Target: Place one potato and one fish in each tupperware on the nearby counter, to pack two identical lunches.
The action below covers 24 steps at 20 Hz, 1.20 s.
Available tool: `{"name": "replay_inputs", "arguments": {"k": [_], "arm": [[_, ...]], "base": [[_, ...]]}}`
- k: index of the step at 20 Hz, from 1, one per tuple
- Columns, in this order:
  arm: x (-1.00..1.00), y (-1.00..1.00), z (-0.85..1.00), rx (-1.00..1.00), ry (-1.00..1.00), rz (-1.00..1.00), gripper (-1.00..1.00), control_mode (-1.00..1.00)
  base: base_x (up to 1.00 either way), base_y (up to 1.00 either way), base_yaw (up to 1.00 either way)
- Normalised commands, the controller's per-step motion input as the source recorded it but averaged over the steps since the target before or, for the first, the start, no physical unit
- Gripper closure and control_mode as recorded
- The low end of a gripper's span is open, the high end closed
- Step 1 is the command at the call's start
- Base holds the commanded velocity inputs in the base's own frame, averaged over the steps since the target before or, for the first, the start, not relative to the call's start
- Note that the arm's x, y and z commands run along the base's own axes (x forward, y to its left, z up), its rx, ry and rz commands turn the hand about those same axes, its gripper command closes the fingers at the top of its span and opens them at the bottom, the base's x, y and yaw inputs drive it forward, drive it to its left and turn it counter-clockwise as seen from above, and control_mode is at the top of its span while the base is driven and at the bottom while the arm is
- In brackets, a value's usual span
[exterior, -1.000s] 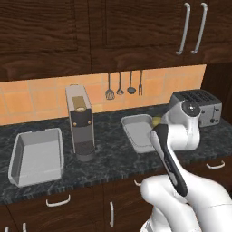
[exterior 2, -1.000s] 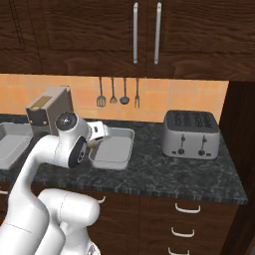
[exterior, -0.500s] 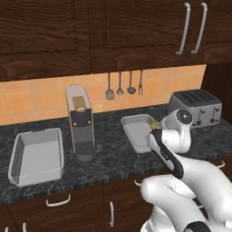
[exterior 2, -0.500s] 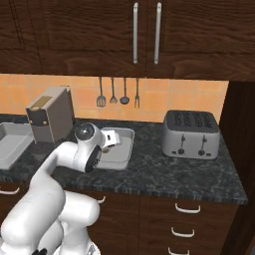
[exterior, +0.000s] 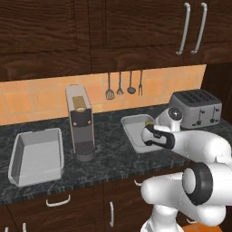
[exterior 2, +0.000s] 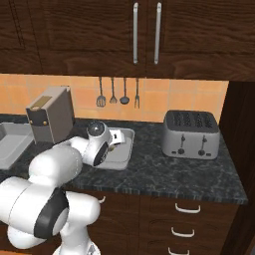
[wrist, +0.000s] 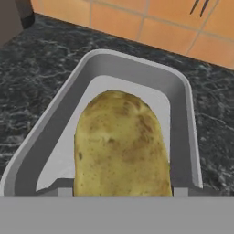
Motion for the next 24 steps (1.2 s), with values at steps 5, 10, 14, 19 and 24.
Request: {"name": "replay_inputs", "arguments": {"k": [5, 10, 14, 19, 24], "arm": [[0.32, 0.07, -0.1, 0.0, 0.03, 0.0, 1.0, -1.0], [0.48, 0.0, -0.25, 0.0, 0.0, 0.0, 1.0, -1.0], [0.29, 0.0, -0.44, 0.0, 0.03, 0.0, 1.0, -1.0], [0.26, 0.0, -0.33, 0.0, 0.02, 0.0, -1.0, -1.0], [0.15, -0.05, 0.0, 0.0, 0.0, 0.0, -1.0, -1.0]], "base": [[0.0, 0.0, 0.0], [0.0, 0.0, 0.0], [0.0, 0.0, 0.0], [0.0, 0.0, 0.0], [0.0, 0.0, 0.0]]}}
